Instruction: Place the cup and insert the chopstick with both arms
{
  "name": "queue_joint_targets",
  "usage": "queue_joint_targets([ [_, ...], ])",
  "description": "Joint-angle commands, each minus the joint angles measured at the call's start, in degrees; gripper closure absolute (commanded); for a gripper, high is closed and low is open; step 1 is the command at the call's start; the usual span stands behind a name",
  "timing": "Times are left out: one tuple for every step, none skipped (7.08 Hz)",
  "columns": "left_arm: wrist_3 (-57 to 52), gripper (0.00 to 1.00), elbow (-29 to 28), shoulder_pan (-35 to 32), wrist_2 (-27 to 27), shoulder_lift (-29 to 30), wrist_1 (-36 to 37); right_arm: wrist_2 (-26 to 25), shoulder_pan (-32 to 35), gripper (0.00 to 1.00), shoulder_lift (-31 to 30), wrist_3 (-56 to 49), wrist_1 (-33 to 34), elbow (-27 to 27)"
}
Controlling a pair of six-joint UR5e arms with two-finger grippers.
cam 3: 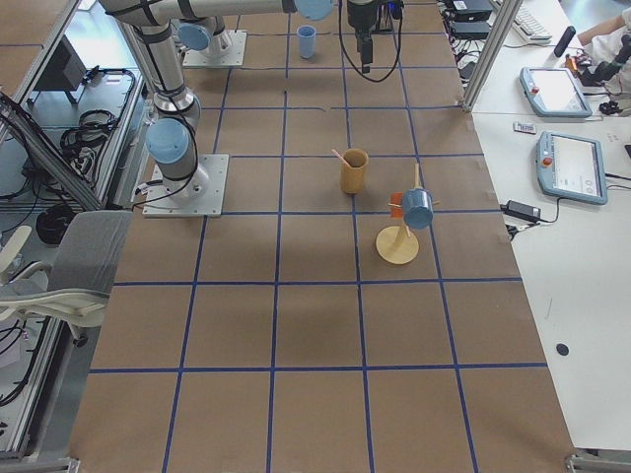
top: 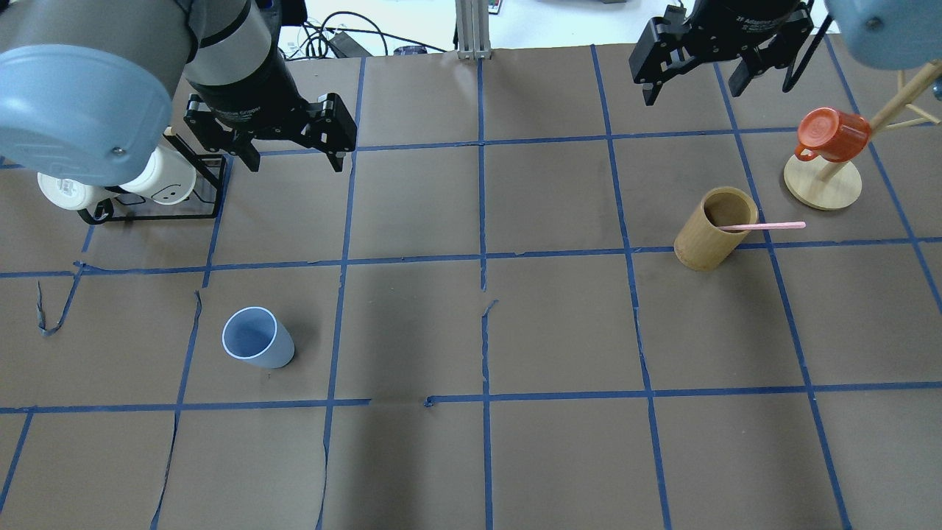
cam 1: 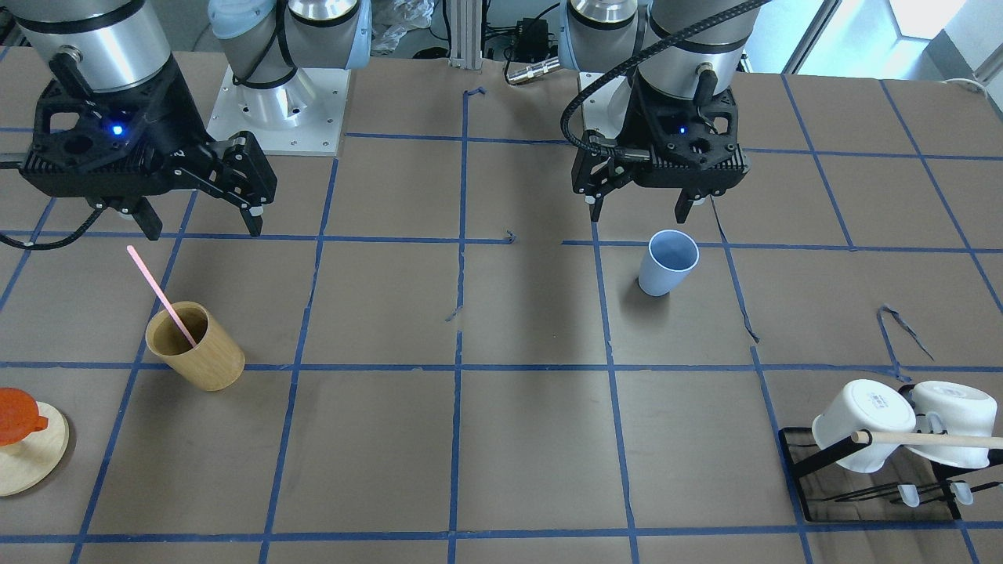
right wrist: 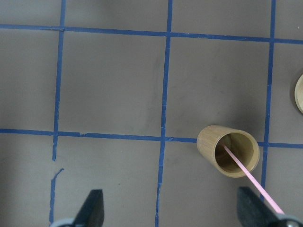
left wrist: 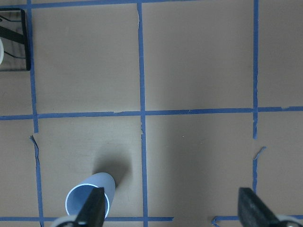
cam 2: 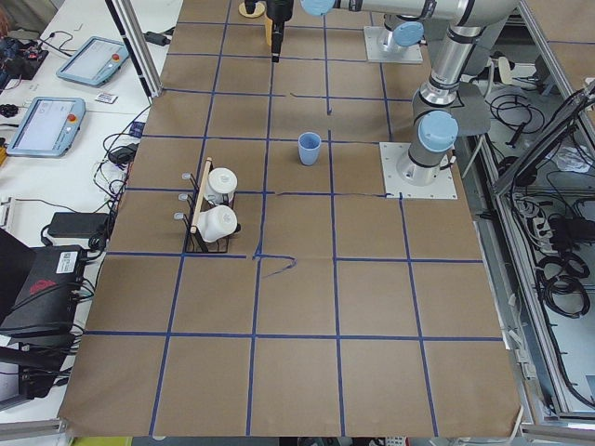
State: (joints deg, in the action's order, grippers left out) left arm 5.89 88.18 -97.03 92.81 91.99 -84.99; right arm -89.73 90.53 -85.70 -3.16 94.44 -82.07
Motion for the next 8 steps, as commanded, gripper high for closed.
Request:
queue_joint_targets([
  [0.0,0.0,0.41,0.0,0.01,-0.67,0.0,0.0,0.0,0.02,0.09,0.0,0.04,-0.02],
  [0.0,0.0,0.42,0.0,-0.08,-0.67,0.0,0.0,-0.18,0.02,0.27,0.0,0.13,-0.02],
  [0.0,0.0,0.42,0.0,-0.08,-0.85,0.0,0.0,-0.18,0.02,0.53,0.0,0.57,-0.02],
  [0.0,0.0,0.51,0.0,0.0,-0.94,0.0,0.08,-0.26,0.02,0.53,0.0,0.57,-0.28],
  [0.0,0.0,0.51,0.0,0.01,-0.94,0.0,0.26,-0.27,0.02,0.53,0.0,1.18,-0.89],
  [0.0,0.0,0.51,0.0,0.09,-1.11,-0.09,0.26,-0.27,0.02,0.27,0.0,1.27,-1.51],
  [0.0,0.0,0.51,0.0,0.01,-1.11,-0.09,0.26,-0.27,0.01,0.27,0.0,1.27,-1.6],
  [0.0,0.0,0.59,0.08,0.01,-1.11,-0.09,0.26,-0.27,0.01,0.27,0.0,1.36,-1.6],
])
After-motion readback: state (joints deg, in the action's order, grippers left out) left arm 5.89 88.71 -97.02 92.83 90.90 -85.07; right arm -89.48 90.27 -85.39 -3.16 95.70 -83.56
